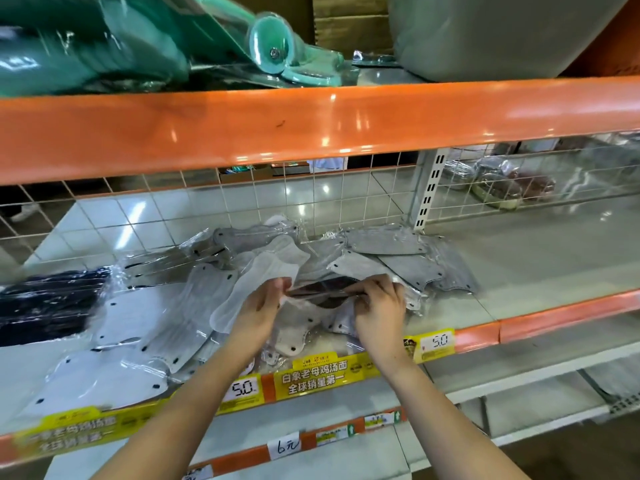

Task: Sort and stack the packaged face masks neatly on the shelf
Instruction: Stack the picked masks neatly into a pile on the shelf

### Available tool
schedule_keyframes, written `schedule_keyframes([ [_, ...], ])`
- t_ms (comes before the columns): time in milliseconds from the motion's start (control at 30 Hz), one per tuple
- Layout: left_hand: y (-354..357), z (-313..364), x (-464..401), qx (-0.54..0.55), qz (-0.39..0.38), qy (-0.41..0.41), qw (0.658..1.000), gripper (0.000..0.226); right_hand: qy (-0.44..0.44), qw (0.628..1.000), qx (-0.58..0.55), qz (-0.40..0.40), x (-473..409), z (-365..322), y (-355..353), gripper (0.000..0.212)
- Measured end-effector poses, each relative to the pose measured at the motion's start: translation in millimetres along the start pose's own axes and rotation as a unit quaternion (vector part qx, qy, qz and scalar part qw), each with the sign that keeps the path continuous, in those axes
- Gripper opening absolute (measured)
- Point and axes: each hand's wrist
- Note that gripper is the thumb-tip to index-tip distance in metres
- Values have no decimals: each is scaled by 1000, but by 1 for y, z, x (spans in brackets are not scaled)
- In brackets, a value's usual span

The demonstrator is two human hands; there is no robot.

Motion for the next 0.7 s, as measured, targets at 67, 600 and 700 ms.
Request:
schedule_keyframes([
  [67, -2, 3, -4, 116, -17, -95, 989, 64, 16, 993, -112, -20, -6, -4, -2, 30],
  [600, 4, 11, 1, 369, 142, -252, 883, 24, 70, 972, -213, -68, 5, -22, -10, 31],
  [700, 4, 10, 6, 439, 197, -277, 832, 23, -58, 982, -117, -140, 14, -38, -5, 34],
])
Point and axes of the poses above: each hand's wrist, its own x-axis away from the middle knuckle, its own y-axis out of the palm, z = x × y, and after that the axes turned 6 degrees about z, right-handed
